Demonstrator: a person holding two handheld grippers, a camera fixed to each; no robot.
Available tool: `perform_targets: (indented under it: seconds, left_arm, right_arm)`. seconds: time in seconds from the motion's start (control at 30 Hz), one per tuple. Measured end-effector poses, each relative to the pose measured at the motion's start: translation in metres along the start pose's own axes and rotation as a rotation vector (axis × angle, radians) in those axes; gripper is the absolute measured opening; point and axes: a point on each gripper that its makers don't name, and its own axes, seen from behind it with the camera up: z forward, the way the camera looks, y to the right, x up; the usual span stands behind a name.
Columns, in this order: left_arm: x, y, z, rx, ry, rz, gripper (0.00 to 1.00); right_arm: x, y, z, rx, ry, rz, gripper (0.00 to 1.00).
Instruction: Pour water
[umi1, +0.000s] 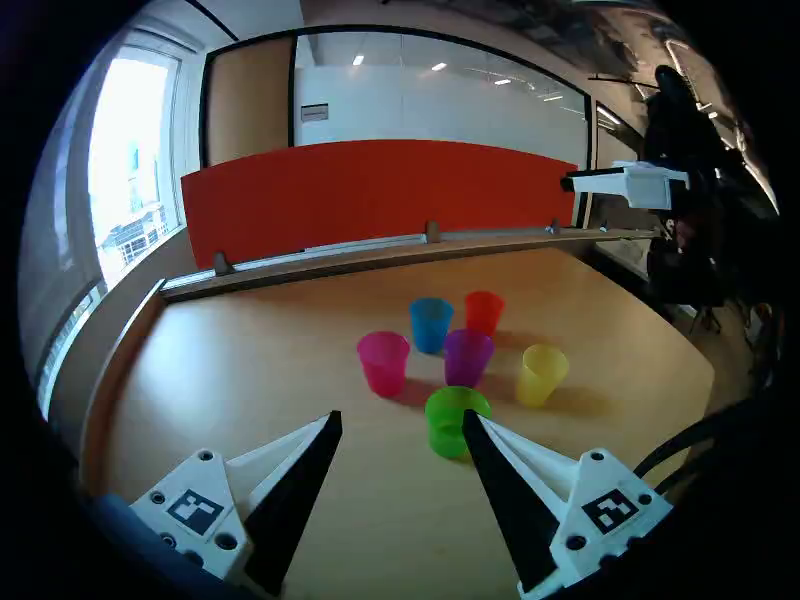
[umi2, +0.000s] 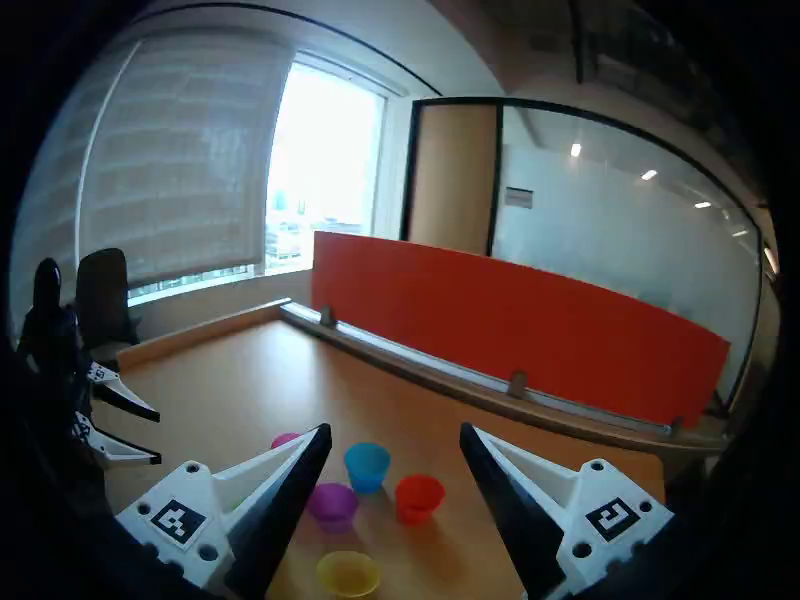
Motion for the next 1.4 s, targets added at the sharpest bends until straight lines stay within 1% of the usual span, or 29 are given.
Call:
perform_targets:
  seconds: [0.33, 0.57, 0.67, 0.77, 0.97, 1.03, 1.17, 1.27, 1.4]
  left_arm:
    - [0.019, -0.009, 0.0, 0.023, 0.046, -0.004, 0.89]
    - [0.029, -0.015, 0.005, 0.054, 0.072, -0.029, 0.89]
    - [0.033, -0.015, 0.006, 0.056, 0.086, -0.036, 0.89]
    - [0.039, -0.017, 0.007, 0.064, 0.098, -0.04, 0.89]
    - [0.054, -0.026, 0.005, 0.092, 0.139, -0.059, 0.89]
    - [0.061, -0.03, 0.003, 0.102, 0.157, -0.068, 0.89]
    - [0.077, -0.039, -0.001, 0.126, 0.202, -0.086, 0.89]
    - [0.091, -0.045, -0.005, 0.139, 0.239, -0.094, 0.89]
    - [0.11, -0.052, -0.011, 0.152, 0.283, -0.098, 0.89]
  right_arm:
    - [-0.003, 0.034, -0.049, -0.166, 0.076, 0.097, 0.99]
    - [-0.004, 0.067, -0.081, -0.302, 0.126, 0.177, 0.99]
    - [-0.006, 0.073, -0.091, -0.334, 0.145, 0.203, 0.99]
    - [-0.008, 0.075, -0.099, -0.347, 0.155, 0.216, 1.0]
    - [-0.012, 0.084, -0.112, -0.417, 0.175, 0.219, 0.99]
    - [-0.012, 0.085, -0.114, -0.428, 0.176, 0.225, 0.99]
    - [-0.012, 0.089, -0.118, -0.451, 0.186, 0.24, 0.99]
    - [-0.015, 0.094, -0.121, -0.474, 0.193, 0.239, 1.0]
    - [-0.021, 0.098, -0.123, -0.492, 0.184, 0.234, 0.99]
